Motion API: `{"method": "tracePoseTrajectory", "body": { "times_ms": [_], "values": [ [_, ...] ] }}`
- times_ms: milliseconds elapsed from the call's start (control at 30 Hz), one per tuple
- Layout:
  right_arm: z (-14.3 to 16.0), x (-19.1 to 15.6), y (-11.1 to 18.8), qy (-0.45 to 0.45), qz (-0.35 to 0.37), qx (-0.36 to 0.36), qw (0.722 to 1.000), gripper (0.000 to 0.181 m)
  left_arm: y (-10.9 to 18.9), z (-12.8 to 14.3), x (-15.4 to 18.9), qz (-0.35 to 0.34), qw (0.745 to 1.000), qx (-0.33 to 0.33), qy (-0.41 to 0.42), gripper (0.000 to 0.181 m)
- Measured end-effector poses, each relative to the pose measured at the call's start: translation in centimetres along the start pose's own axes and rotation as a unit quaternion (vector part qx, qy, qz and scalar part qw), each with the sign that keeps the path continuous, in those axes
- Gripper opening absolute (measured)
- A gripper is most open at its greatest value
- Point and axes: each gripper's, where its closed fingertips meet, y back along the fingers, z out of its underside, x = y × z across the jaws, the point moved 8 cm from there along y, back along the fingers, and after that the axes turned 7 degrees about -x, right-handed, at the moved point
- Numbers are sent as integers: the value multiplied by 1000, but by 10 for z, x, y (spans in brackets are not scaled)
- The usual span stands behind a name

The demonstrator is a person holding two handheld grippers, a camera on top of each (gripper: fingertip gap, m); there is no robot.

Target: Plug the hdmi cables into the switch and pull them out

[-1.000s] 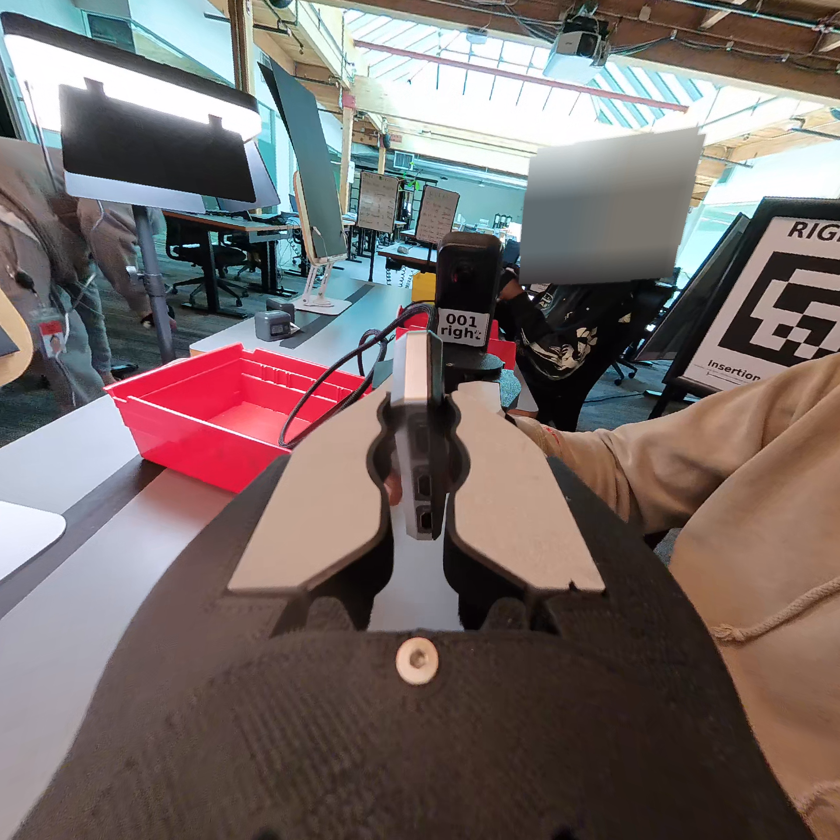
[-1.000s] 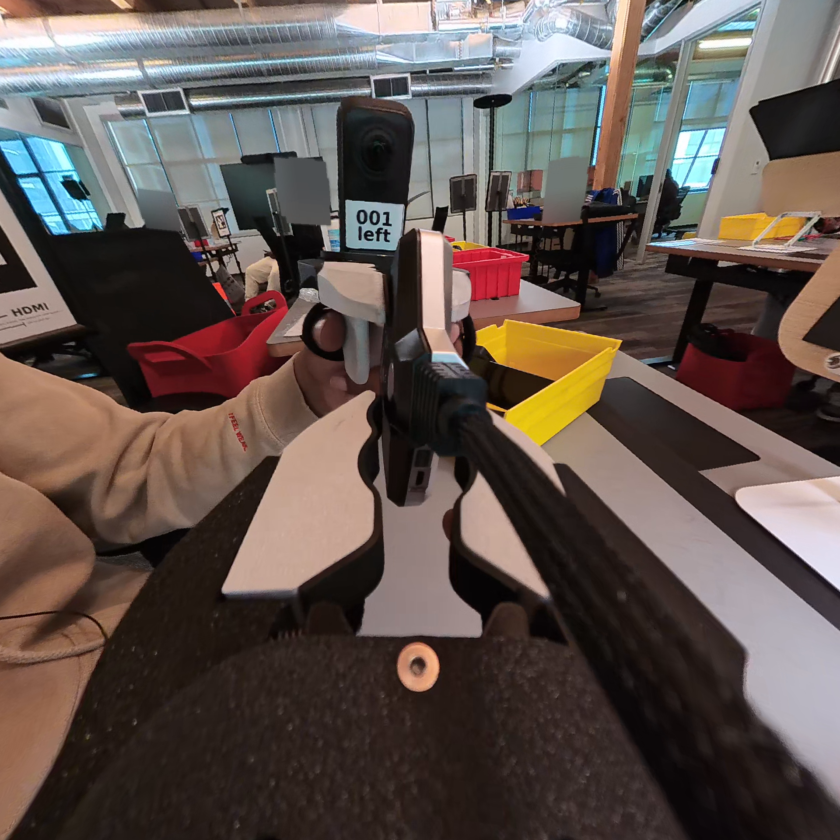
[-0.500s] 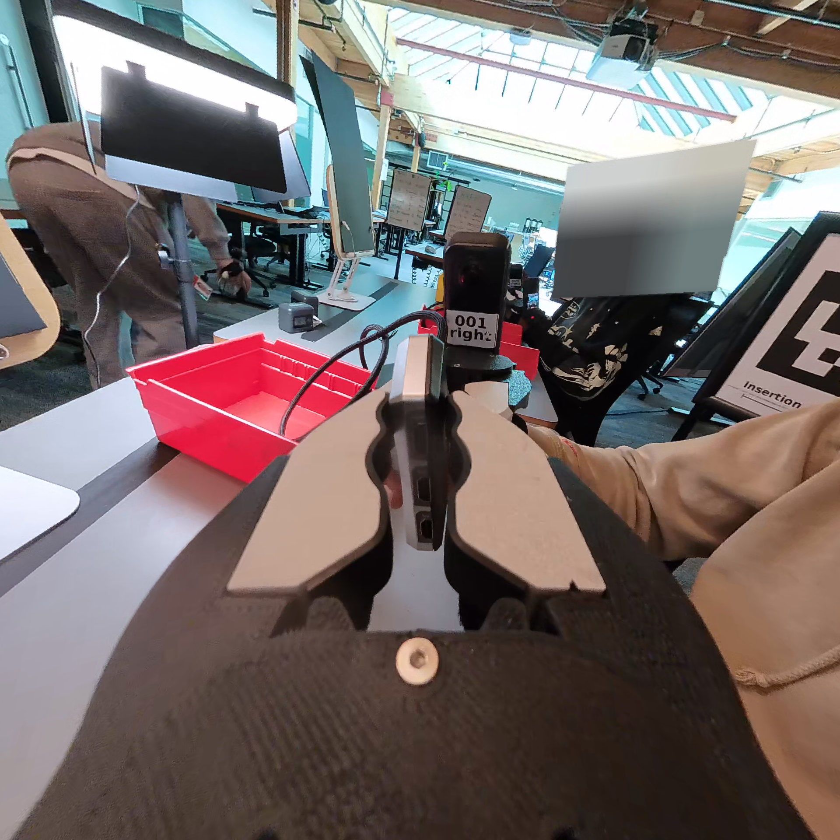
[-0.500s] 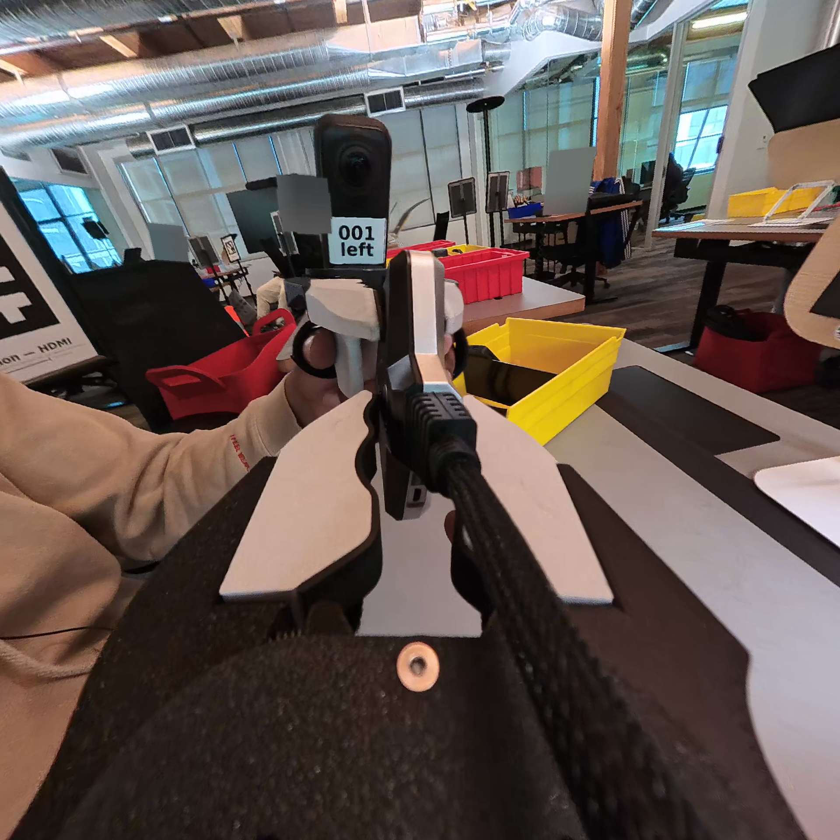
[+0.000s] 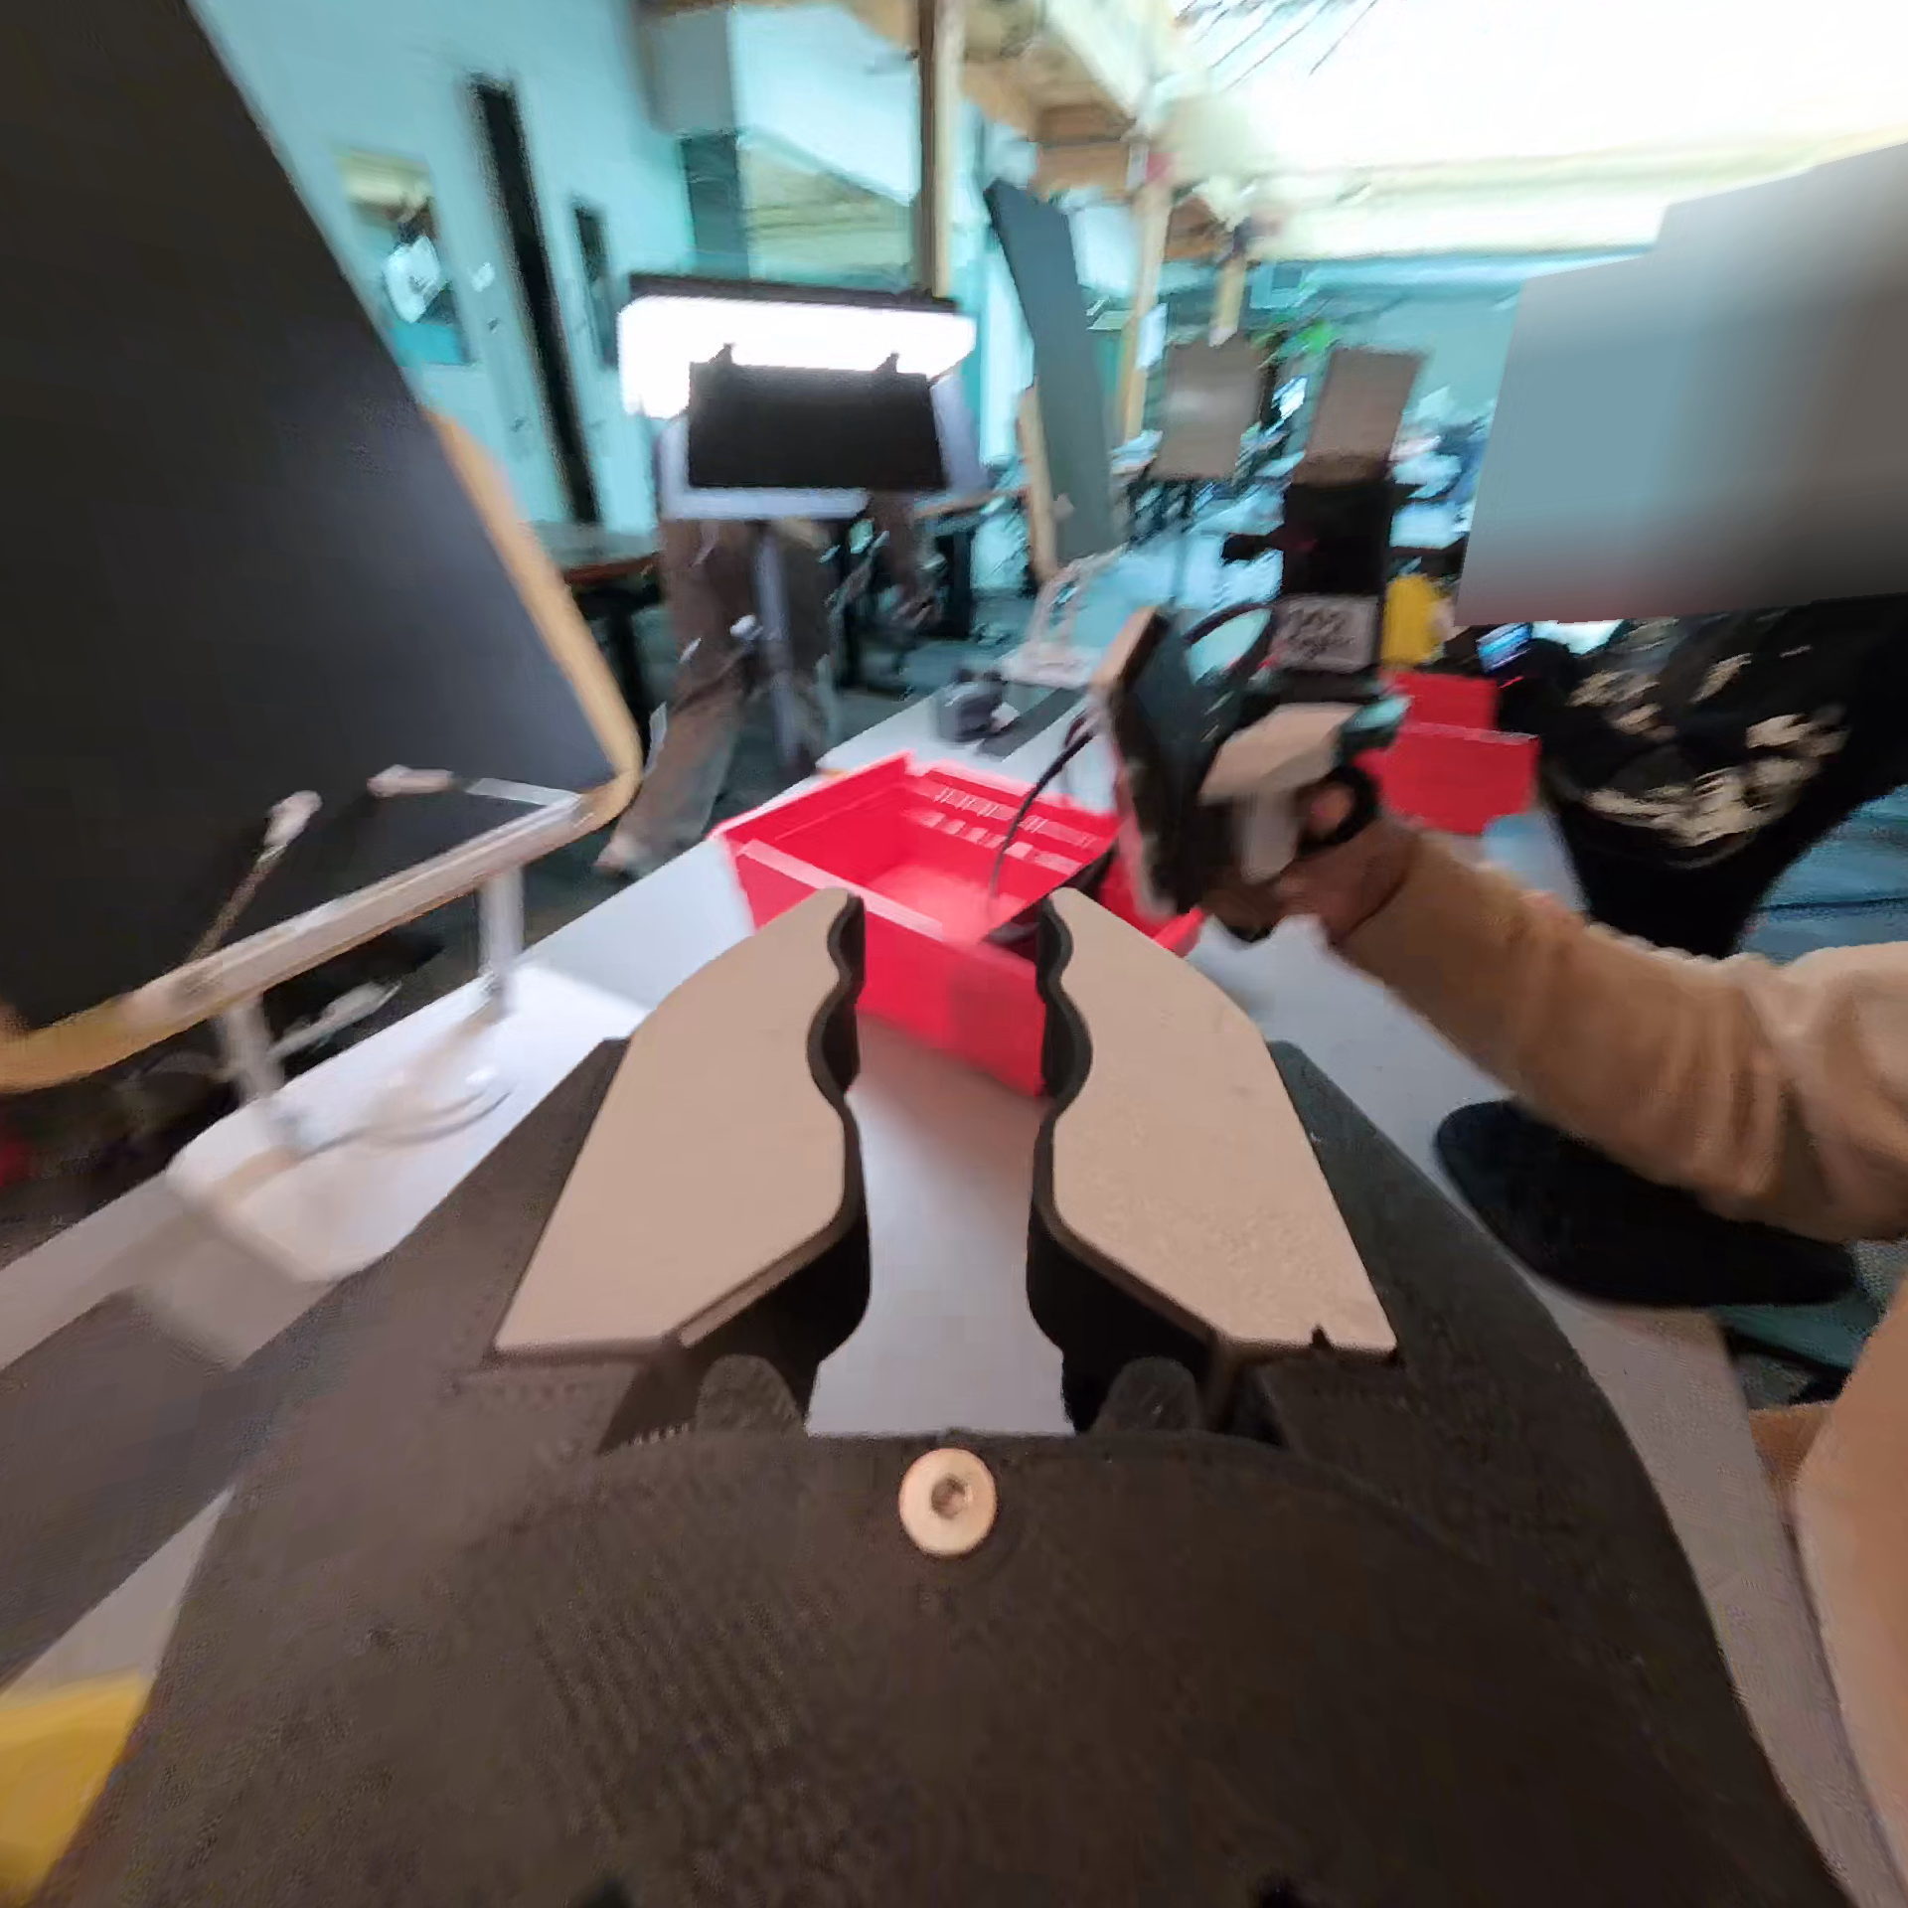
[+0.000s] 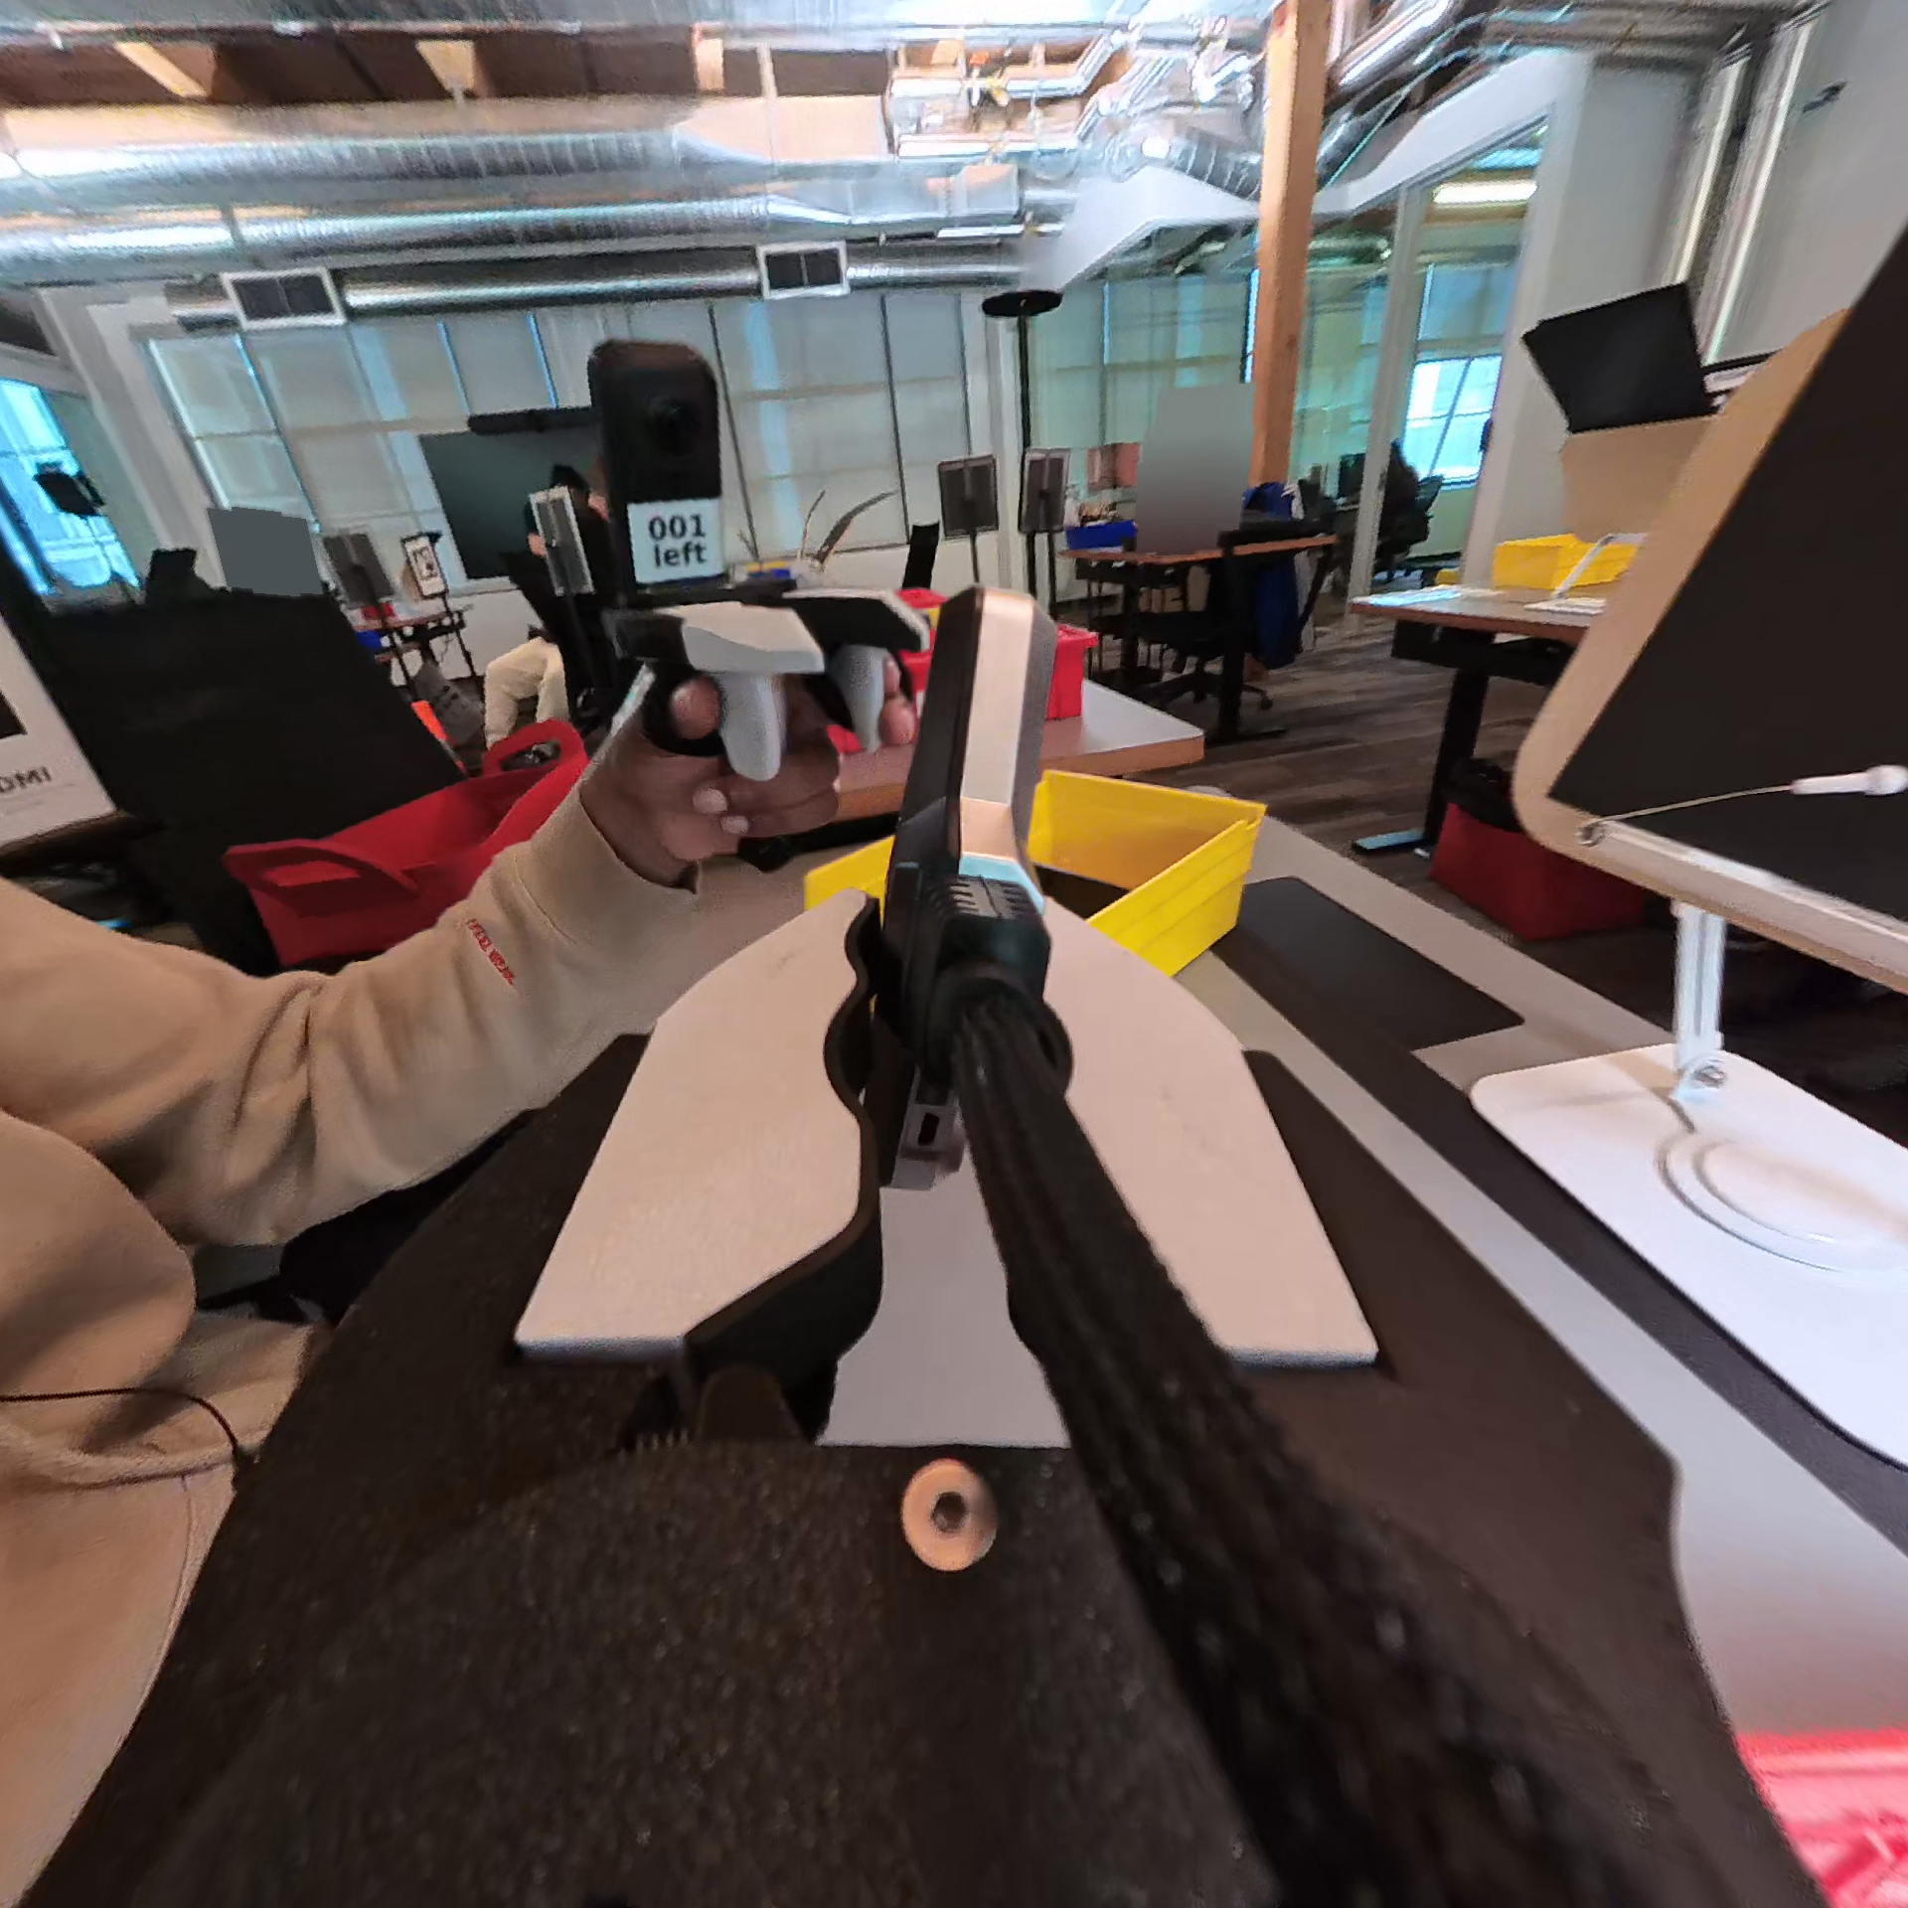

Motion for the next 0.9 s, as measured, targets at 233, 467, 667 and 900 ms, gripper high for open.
{"method": "tracePoseTrajectory", "body": {
  "times_ms": [233,467,667,900],
  "values": [
    [-6,13,19,-9,29,13,999,24,65,52,-61,-139,949,-282,39,30],
    [-7,10,17,-8,23,15,1000,24,85,127,-75,-155,874,-454,77,28],
    [-7,10,16,-10,24,16,1000,24,82,153,-78,-152,833,-529,54,18],
    [-9,10,21,-9,27,21,999,24,80,134,-80,-169,820,-546,7,8]
  ]
}}
